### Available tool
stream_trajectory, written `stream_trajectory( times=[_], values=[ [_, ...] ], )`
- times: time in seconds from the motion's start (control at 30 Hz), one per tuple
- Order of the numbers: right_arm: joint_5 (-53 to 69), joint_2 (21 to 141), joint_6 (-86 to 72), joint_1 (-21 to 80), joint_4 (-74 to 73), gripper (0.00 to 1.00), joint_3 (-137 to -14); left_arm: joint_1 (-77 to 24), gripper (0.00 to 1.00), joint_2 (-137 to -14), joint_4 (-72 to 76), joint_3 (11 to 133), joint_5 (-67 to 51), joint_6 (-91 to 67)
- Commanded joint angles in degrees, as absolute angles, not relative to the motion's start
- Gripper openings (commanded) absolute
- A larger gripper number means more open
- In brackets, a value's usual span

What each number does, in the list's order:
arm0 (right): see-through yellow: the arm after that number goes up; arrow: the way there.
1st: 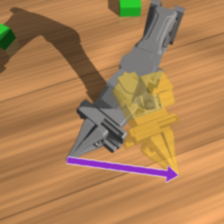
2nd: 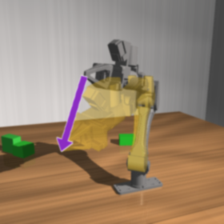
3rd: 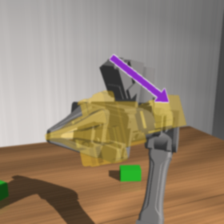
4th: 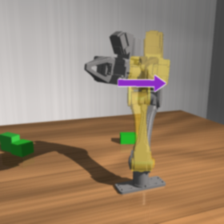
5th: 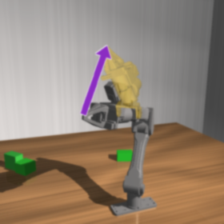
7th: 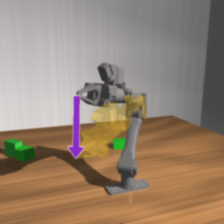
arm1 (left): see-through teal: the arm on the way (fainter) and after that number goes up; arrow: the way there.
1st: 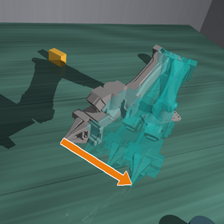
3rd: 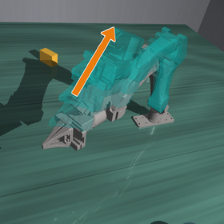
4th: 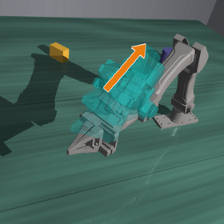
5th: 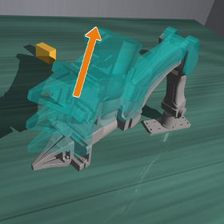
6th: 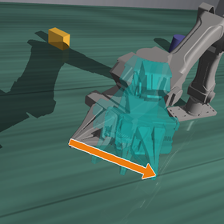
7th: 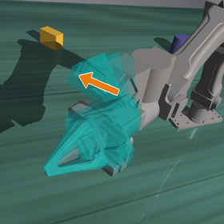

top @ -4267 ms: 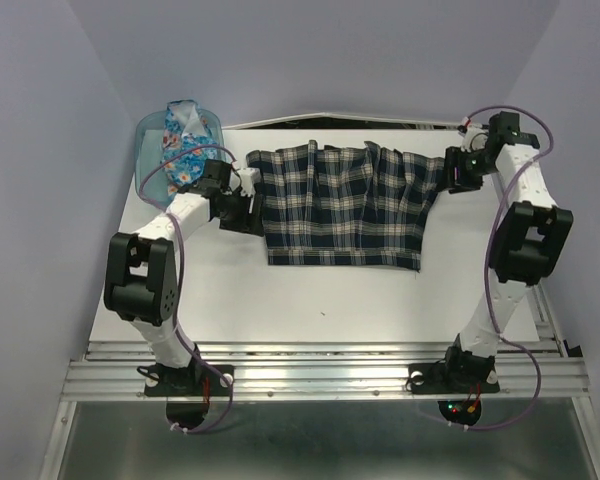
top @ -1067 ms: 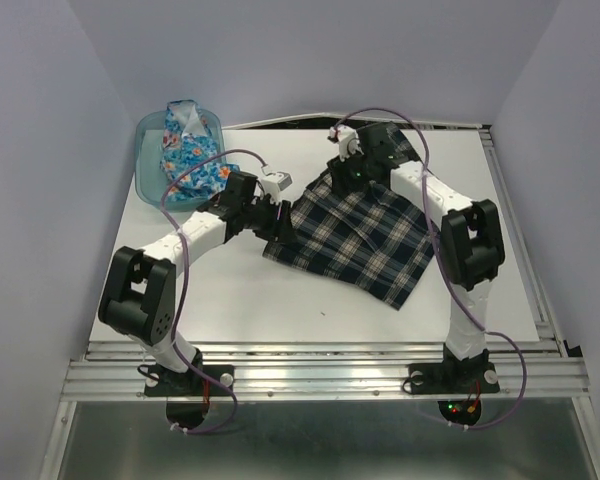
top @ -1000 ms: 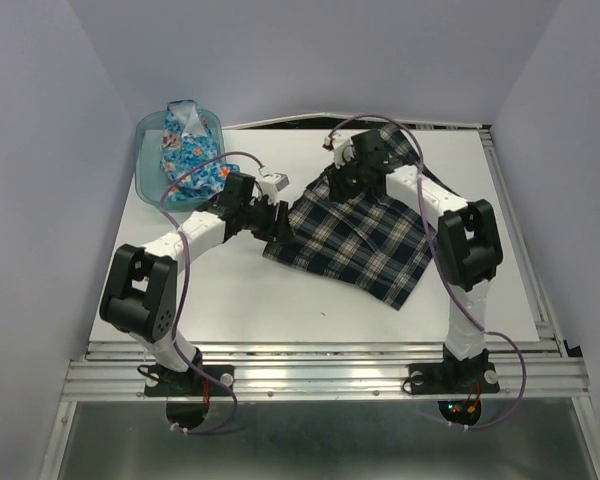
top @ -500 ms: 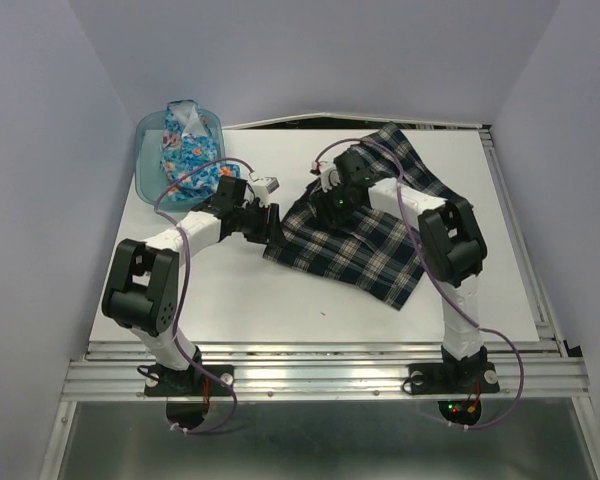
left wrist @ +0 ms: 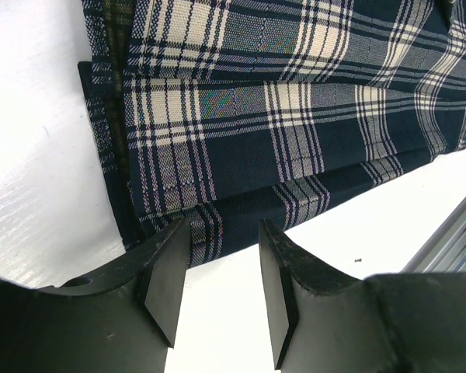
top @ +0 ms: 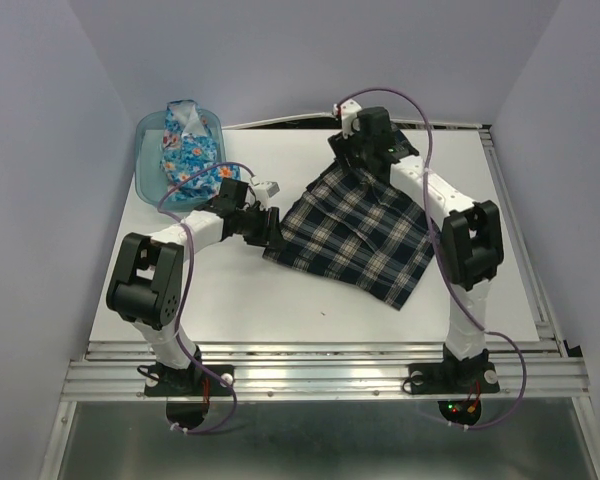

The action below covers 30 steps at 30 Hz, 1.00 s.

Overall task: Fold and stack the skirts
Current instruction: Flatten the skirt out

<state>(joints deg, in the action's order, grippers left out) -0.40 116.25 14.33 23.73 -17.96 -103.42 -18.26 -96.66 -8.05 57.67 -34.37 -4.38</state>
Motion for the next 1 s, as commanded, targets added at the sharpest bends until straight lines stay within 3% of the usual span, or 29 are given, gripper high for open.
stream_trajectory(
  times=[0.0, 0.2, 0.3, 0.33, 0.4, 0.47, 0.8, 0.9, 0.93, 0.97],
  values=[
    [-4.93, 120.84, 18.54, 21.63, -16.26, 0.68, -104.85, -18.37, 0.51, -96.5, -8.17, 58.45, -35.07, -3.52],
    [-2.98, 125.23, 20.38, 19.87, -15.56, 0.63, -105.56, -18.37, 0.51, -96.77, -8.26, 58.54, -35.07, -3.43],
    [-2.9, 126.38, 22.23, 19.86, -10.82, 0.47, -103.2, -18.37, 0.51, -96.77, -8.09, 58.36, -34.81, -3.52],
    [-3.07, 127.08, 22.67, 19.86, -9.59, 0.28, -102.49, -18.37, 0.51, -96.94, -8.17, 58.36, -34.8, -3.52],
    [-5.78, 128.14, 23.9, 21.17, -4.59, 0.07, -99.86, -18.37, 0.51, -96.77, -8.26, 58.36, -34.72, -3.43],
    [-7.55, 129.11, 24.78, 21.71, -0.9, 0.01, -98.44, -18.46, 0.51, -96.68, -8.35, 58.36, -34.72, -3.34],
    [-4.32, 129.2, 30.41, 27.15, 1.94, 0.06, -87.98, -18.81, 0.52, -95.63, -10.02, 58.36, -34.54, -1.23],
    [-1.51, 128.94, 30.07, 27.16, -1.65, 0.23, -87.36, -18.98, 0.53, -94.4, -10.37, 57.92, -34.63, -0.35],
    [-1.49, 128.07, 29.28, 27.16, -2.28, 0.32, -87.71, -18.98, 0.54, -93.18, -10.89, 57.83, -34.63, -0.35],
    [-1.32, 127.36, 27.35, 27.16, -4.11, 0.48, -89.28, -18.98, 0.55, -92.38, -11.33, 57.75, -34.54, 2.08]
  ],
)
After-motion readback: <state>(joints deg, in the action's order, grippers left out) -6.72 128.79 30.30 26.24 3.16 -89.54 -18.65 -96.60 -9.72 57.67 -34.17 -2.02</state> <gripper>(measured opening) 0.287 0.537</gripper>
